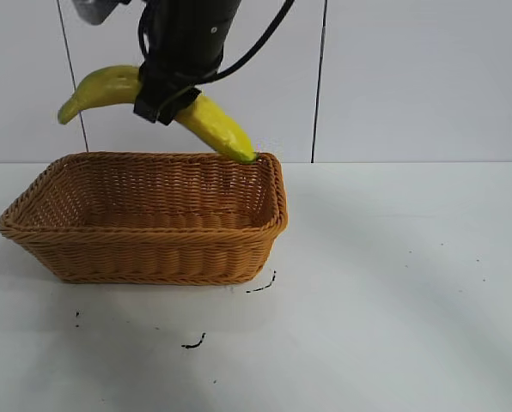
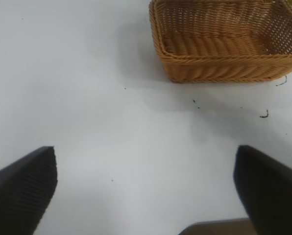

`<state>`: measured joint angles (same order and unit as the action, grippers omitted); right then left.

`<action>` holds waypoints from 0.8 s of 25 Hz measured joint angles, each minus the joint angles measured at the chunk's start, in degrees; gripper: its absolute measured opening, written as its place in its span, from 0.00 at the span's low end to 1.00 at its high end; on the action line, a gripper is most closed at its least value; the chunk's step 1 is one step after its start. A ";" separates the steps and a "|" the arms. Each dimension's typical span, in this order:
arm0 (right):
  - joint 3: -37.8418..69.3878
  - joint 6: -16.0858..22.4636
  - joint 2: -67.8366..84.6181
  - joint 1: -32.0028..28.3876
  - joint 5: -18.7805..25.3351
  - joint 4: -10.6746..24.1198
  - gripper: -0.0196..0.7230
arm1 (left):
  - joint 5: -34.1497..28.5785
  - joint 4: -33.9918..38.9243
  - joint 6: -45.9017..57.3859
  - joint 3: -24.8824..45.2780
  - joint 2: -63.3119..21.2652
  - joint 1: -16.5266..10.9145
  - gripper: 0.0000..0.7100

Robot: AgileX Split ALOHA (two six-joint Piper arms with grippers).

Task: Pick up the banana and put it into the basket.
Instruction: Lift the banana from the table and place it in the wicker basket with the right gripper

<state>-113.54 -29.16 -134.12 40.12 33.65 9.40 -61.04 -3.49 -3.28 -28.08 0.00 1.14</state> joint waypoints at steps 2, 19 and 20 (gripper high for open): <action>0.00 0.00 -1.70 0.00 -1.08 -0.01 0.45 | 0.00 0.00 0.00 0.00 0.00 0.00 0.98; 0.00 2.82 -2.88 0.00 -1.22 -0.49 0.90 | 0.00 0.00 0.00 0.00 0.00 0.00 0.98; 0.00 3.34 -2.38 0.00 -1.15 -0.49 0.91 | 0.00 0.00 0.00 0.00 0.00 0.00 0.98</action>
<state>-113.54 -25.81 -136.50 40.12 32.49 8.91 -61.04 -3.49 -3.28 -28.08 0.00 1.14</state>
